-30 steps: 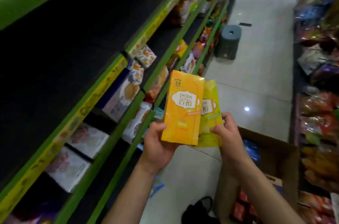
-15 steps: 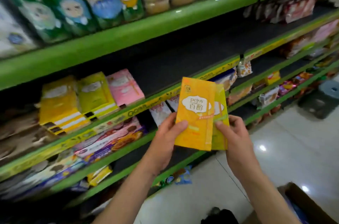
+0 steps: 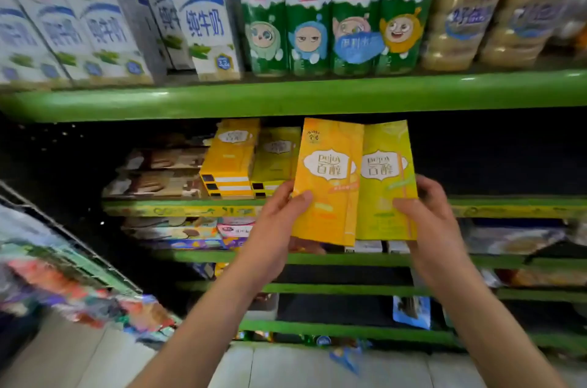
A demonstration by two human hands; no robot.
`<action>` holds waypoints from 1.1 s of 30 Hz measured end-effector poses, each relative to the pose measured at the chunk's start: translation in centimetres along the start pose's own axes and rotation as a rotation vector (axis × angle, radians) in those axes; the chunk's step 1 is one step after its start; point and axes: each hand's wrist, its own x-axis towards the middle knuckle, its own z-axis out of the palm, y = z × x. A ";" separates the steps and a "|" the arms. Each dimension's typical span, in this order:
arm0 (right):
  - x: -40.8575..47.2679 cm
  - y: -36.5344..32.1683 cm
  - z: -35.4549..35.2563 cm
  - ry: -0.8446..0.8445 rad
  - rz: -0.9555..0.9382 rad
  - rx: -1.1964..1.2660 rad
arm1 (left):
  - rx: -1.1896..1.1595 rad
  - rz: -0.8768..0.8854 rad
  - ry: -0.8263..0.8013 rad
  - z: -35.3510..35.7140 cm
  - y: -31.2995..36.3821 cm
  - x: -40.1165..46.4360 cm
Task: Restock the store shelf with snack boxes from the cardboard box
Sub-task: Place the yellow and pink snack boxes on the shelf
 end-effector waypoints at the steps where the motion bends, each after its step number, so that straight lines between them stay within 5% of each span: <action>1: 0.6 -0.1 0.1 -0.038 0.002 0.003 | -0.019 0.003 0.030 -0.2 0.2 -0.2; 10: 2.8 -0.5 2.2 -0.271 0.061 0.034 | -0.129 0.052 0.271 -1.9 -0.3 -3.4; 33: -4.3 1.1 10.7 -0.195 0.078 0.089 | -0.109 0.049 0.016 -12.2 1.2 -5.7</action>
